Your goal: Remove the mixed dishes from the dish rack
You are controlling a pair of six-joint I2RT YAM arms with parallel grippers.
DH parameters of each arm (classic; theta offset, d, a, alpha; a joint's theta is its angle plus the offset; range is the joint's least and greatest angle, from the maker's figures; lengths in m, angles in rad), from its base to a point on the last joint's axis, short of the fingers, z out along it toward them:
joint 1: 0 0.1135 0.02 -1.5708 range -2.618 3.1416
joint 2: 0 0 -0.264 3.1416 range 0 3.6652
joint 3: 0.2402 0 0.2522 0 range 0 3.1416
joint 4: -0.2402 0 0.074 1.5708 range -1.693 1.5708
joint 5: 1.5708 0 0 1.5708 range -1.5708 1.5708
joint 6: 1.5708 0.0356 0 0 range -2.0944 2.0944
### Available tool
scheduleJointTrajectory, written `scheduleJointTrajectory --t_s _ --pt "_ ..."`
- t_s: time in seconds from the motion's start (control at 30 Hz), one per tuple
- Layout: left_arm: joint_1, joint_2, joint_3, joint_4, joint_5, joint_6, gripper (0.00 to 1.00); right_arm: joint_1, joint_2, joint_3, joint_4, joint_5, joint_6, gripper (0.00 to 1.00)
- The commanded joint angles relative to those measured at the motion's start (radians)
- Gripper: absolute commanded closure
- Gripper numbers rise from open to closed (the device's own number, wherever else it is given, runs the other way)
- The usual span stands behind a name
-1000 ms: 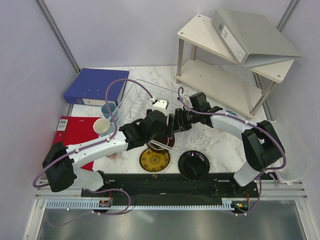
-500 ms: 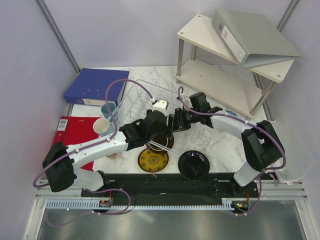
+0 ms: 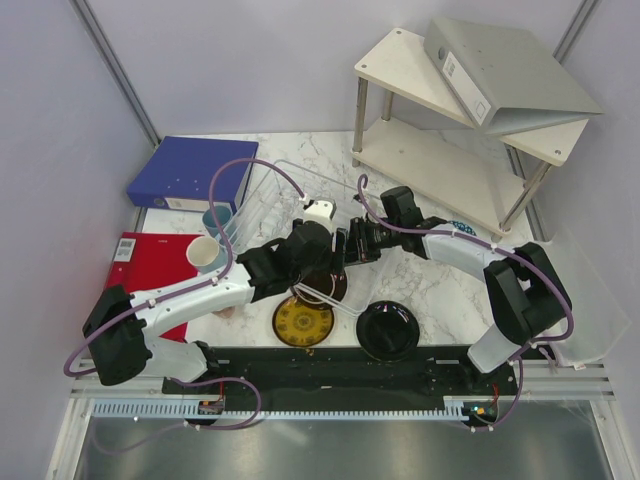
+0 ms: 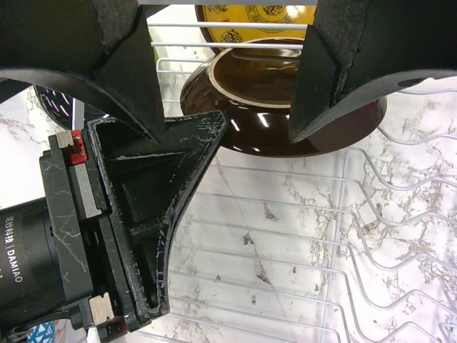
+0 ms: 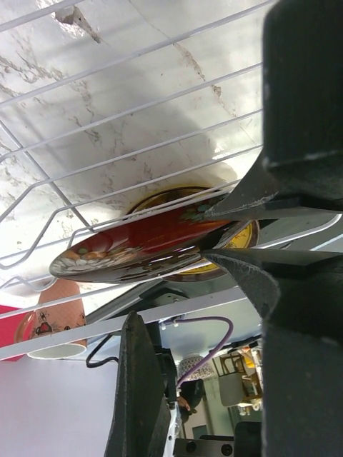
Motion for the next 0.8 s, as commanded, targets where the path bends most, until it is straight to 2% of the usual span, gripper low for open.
scheduleJointTrajectory --t_s 0.0,0.13,0.17,0.37,0.47,0.53,0.6,0.7,0.77 --pt "0.005 -0.027 -0.003 0.037 0.008 -0.027 0.24 0.007 -0.043 -0.011 0.047 -0.061 0.028 0.75" --pt "0.005 -0.027 -0.004 0.037 0.009 -0.029 0.24 0.016 -0.029 -0.012 0.051 -0.072 0.026 0.65" --pt "0.004 -0.025 -0.004 0.037 0.008 -0.029 0.24 0.018 -0.026 -0.012 0.051 -0.075 0.025 0.60" --pt "0.005 -0.022 -0.006 0.037 0.008 -0.029 0.24 0.025 -0.005 -0.014 0.047 -0.069 0.019 0.55" --pt "0.005 -0.022 -0.004 0.038 0.006 -0.029 0.24 0.027 0.011 -0.012 0.047 -0.072 0.016 0.56" --pt "0.005 -0.019 -0.004 0.038 0.006 -0.029 0.24 0.030 0.017 -0.011 0.048 -0.079 0.014 0.60" --pt "0.004 -0.021 -0.006 0.038 0.008 -0.029 0.24 0.033 0.018 -0.009 0.048 -0.087 0.014 0.69" --pt "0.005 -0.019 -0.004 0.037 0.008 -0.029 0.25 0.035 0.015 -0.008 0.050 -0.089 0.014 0.71" --pt "0.005 -0.018 -0.001 0.023 0.003 -0.030 0.25 0.035 0.017 -0.009 0.051 -0.086 0.014 0.75"
